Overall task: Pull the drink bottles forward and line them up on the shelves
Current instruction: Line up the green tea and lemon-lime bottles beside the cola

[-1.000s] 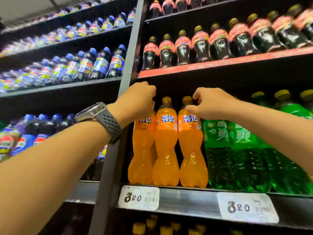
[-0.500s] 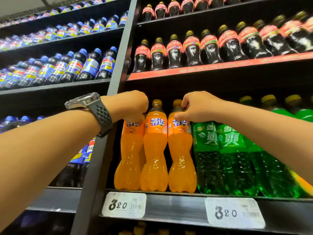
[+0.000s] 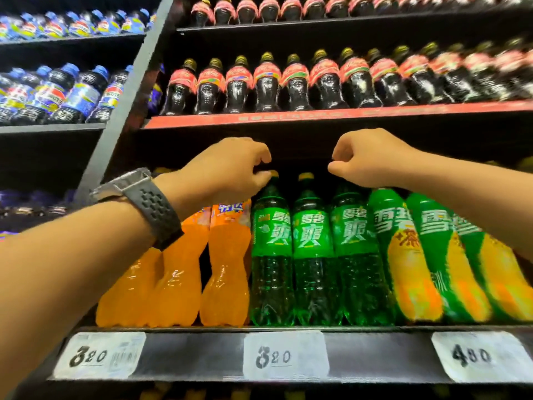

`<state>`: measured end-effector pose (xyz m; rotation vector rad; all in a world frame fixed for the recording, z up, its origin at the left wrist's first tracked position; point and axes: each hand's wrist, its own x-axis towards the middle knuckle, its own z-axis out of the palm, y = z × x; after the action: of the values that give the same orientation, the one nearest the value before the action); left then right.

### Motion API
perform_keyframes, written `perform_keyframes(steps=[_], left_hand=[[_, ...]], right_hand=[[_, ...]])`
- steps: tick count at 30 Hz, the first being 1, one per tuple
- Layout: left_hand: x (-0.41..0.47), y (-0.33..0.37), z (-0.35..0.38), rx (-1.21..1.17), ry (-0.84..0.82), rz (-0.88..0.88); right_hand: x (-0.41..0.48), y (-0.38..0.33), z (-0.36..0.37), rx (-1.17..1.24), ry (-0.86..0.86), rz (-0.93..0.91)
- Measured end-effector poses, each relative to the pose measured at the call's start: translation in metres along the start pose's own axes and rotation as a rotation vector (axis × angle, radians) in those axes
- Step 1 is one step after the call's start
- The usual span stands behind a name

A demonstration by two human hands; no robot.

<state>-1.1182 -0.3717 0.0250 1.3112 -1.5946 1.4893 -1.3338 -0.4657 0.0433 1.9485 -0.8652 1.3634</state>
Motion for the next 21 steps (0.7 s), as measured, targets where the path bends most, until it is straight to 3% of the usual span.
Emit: perform_keyframes(steps=[9, 14, 21], left_hand=[[0.009, 0.023, 0.042, 0.124, -0.134, -0.185], [0.006, 0.019, 0.05, 0.255, -0.059, -0.197], [0.002, 0.011, 0.053, 0.07, -0.026, -0.21]], right_hand=[[-0.005, 0.032, 0.009, -0.024, -0.082, -0.059], [-0.009, 0.039, 0.014, -0.012, -0.13, -0.068], [-0.012, 0.039, 0.018, 0.143, -0.106, 0.01]])
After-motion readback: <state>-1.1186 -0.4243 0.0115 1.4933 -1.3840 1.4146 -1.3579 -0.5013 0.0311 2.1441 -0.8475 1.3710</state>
